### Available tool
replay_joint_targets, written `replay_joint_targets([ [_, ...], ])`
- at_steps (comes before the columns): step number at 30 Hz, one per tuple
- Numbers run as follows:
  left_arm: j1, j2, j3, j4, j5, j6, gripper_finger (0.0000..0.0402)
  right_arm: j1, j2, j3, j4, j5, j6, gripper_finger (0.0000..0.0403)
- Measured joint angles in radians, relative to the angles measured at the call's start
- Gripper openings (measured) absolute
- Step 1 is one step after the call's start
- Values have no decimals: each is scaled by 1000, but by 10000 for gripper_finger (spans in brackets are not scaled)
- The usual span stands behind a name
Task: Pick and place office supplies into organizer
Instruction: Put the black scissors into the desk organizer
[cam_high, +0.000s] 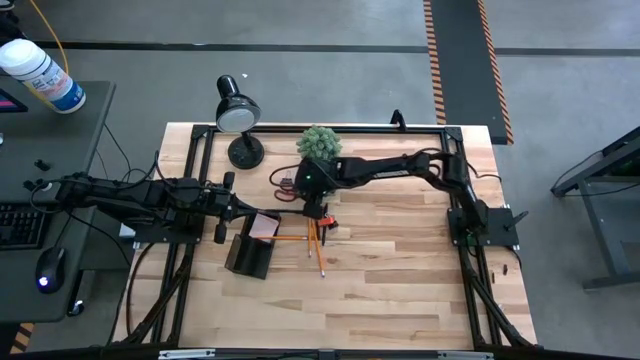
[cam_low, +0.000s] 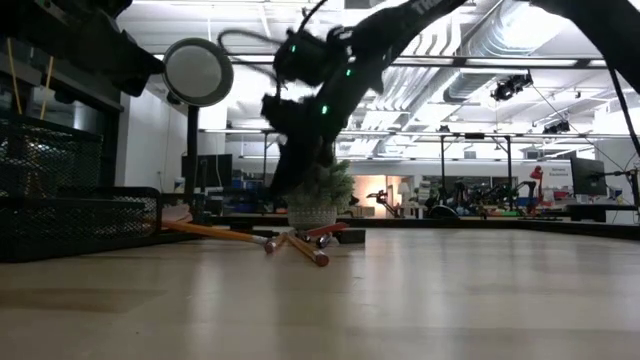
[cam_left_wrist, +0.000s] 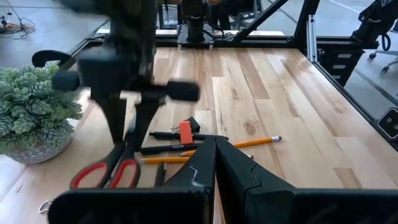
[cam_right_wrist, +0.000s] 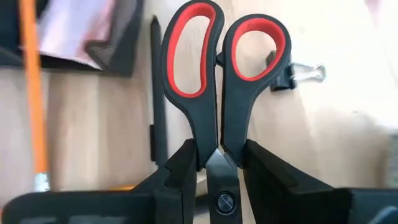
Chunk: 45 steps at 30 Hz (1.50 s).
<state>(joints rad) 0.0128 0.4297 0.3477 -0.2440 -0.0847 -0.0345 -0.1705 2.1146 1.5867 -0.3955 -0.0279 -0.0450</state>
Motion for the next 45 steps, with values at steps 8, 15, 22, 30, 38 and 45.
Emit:
replay_joint_targets([
  [8,0,0,0,0,-2,3,1,21,-132,2,-89,4,1,97],
  [15,0,0,0,4,-6,3,1,66,-244,2,-115,56,3,97],
  [22,0,0,0,99,-6,4,1,118,-335,2,-31,105,-27,97],
  [30,0,0,0,296,-21,-17,1,172,-357,2,84,358,-243,97],
  [38,0,24,0,414,-151,-80,1,211,-351,2,254,463,-420,97],
  [45,0,87,0,574,-125,-76,1,219,-350,2,339,464,-468,97],
])
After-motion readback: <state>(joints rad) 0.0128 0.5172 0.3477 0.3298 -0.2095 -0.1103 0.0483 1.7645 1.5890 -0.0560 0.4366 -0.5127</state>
